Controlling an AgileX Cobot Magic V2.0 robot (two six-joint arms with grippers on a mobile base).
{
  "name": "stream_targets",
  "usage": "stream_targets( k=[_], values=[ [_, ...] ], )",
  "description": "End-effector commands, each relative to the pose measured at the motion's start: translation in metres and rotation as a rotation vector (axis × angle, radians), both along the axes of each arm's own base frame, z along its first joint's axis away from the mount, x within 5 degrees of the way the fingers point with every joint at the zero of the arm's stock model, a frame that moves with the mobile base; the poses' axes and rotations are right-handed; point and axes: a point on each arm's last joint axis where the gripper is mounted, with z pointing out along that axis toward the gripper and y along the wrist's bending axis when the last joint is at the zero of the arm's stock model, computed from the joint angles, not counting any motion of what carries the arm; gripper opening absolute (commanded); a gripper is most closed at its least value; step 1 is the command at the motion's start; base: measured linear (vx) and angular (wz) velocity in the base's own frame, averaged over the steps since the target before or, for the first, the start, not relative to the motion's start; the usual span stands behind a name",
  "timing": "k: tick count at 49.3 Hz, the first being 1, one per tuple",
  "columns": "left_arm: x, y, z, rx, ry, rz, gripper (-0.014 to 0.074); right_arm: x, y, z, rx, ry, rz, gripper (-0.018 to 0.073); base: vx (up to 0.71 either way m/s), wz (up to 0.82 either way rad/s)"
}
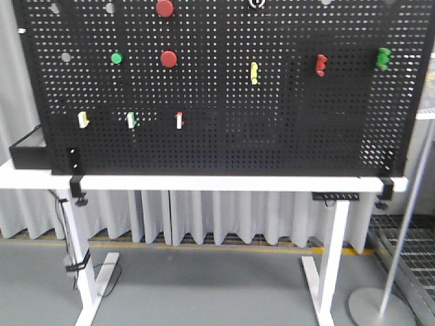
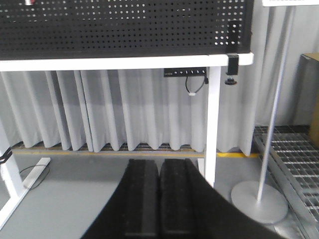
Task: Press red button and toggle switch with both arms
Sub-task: 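Drive the base forward toward the black pegboard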
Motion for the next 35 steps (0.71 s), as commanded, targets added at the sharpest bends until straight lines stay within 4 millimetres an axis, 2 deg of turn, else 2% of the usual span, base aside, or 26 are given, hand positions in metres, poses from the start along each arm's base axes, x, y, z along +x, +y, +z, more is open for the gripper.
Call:
stream_targets(
  k=[1,35],
  values=[
    [0.0007,0.0004,-0.0037,-0.006,-0.057,0.004,0.0001,-0.0001,0.0005,0.0042,-0.007,-0.086,0.004,-0.0004,0.48,0.02],
    [0.0007,0.0004,-0.0037,-0.006,-0.057,0.004,0.0001,-0.0001,0.0005,0.0042,-0.007,-0.086,0.005,-0.0004,0.40,-0.03]
  ],
)
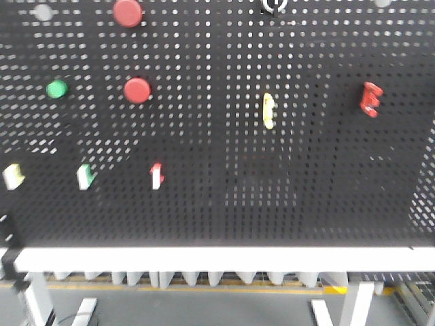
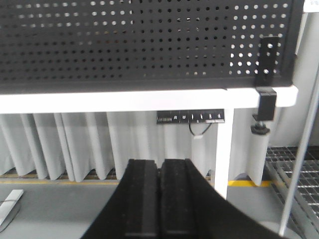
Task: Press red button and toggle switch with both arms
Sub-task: 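Drive the base forward toward the black pegboard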
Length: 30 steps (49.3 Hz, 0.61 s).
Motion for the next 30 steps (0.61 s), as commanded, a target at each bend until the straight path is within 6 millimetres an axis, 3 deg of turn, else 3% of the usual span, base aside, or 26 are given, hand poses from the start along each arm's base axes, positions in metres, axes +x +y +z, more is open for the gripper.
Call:
stream_targets(
  k=[1,30],
  values=[
    [0.0007,0.0004,-0.0037,-0.006,-0.057,0.004,0.0001,-0.0001,0.0005,0.0042,-0.007,-0.086,0.005,-0.0004,0.29,-0.04],
    [0.0007,0.0004,-0.0037,-0.006,-0.057,0.004,0.0001,-0.0001,0.0005,0.0042,-0.007,-0.086,0.005,-0.0004,0.18,-0.02]
  ],
)
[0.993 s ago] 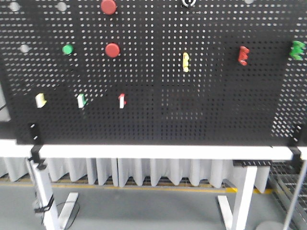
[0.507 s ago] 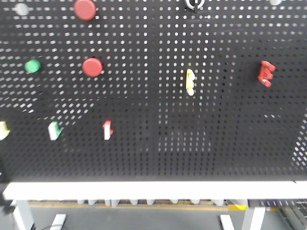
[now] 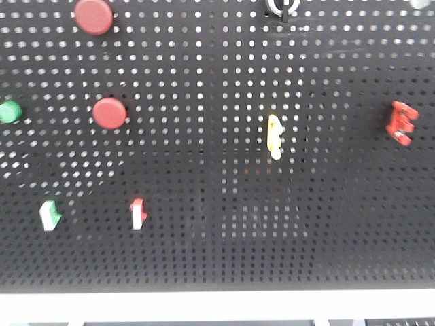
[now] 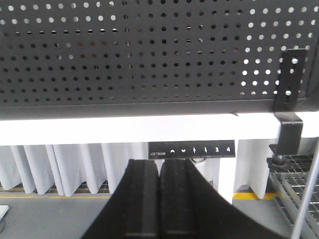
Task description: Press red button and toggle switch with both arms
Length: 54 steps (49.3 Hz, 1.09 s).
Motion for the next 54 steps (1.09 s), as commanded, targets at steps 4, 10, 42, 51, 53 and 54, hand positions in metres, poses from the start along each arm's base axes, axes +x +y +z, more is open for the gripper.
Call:
stream_targets(
  k=[4,10,42,51,53,54],
  values=[
    [0.0007,0.0004,-0.0037,-0.006,-0.057,0.004,0.0001,-0.0001,0.0005,0.0043,-0.007,-0.087,0.005,-0.0004,0.09,0.00],
    [0.0007,0.0004,-0.0037,-0.006,-0.057,0.004,0.0001,-0.0001,0.0005,0.0042,-0.007,-0.085,0.004,-0.0004,0.06,0.00],
    [0.0007,0.0004,-0.0037,-0.006,-0.057,0.004,0.0001,-0.0001,0.0006,0.0047,-0.012,-0.092,0.005,-0.0004,0.01,0.00],
    [0.0007,0.0004,-0.0037,-0.006,-0.057,0.004,0.0001,-0.0001,0.0007,0.0055,-0.012,-0.100,0.006,-0.0004,0.00,0.00],
    [0.0007,0.0004,-0.0024,-0.005,-0.069,0.004,0.0001,-0.0001,0.0007,0.0056,-0.012,-0.101,0.007,-0.0004,0.00,0.00],
    [0.0007,0.0004,-0.0024,-0.005,-0.069,0.004,0.0001,-0.0001,0.0007,0.0057,-0.012,-0.102,0.007,-0.0004,0.00,0.00]
  ],
)
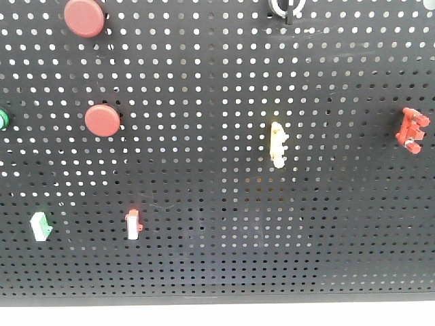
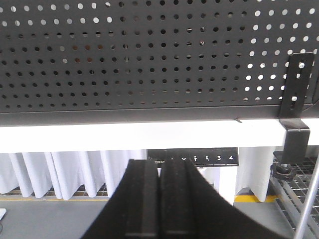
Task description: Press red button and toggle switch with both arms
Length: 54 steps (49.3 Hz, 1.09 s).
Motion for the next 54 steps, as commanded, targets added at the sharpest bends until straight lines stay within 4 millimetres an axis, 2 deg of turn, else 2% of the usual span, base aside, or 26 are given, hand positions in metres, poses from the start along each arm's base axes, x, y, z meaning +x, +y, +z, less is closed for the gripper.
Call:
stream_targets(
  k=[1,13,18,21,28,36,41,48,54],
  values=[
    [0.001,0.000,-0.002,-0.004,-0.077,0.004,0.0001,0.000,0.001,0.005,-0.011,-0.100,0.006,-0.0004,0.00,0.00],
    [0.000,0.001,0.006,-0.009,-0.159,0.007,0.0001,-0.001,0.002,0.017,-0.006,-0.229,0.022,-0.0004,0.00,0.00],
    [-0.002,0.001,0.015,-0.016,-0.246,0.010,0.0001,-0.003,0.003,0.032,0.000,-0.331,0.032,-0.0004,0.00,0.00],
    [-0.005,0.002,0.029,-0.074,-0.354,0.006,0.0001,-0.007,0.003,0.050,0.004,-0.390,0.033,-0.0004,0.00,0.00],
    [-0.024,0.001,0.085,-0.184,-0.653,-0.036,0.0001,-0.025,0.002,0.104,0.009,-0.552,0.031,-0.0004,0.00,0.00],
    [-0.047,-0.003,0.157,-0.123,-0.655,-0.049,0.0001,-0.043,0.000,0.178,0.011,-0.647,0.021,-0.0004,0.00,0.00],
    [-0.056,-0.004,0.203,-0.068,-0.605,-0.027,0.0001,-0.045,0.000,0.222,0.010,-0.671,0.016,-0.0004,0.00,0.00],
    [-0.065,-0.003,0.259,-0.043,-0.625,-0.013,0.0001,-0.028,0.001,0.271,-0.001,-0.679,0.012,-0.0004,0.00,0.00],
    [-0.051,-0.002,0.279,-0.047,-0.610,-0.013,0.0001,0.002,0.002,0.290,-0.072,-0.650,0.000,-0.0004,0.00,0.00]
  ],
)
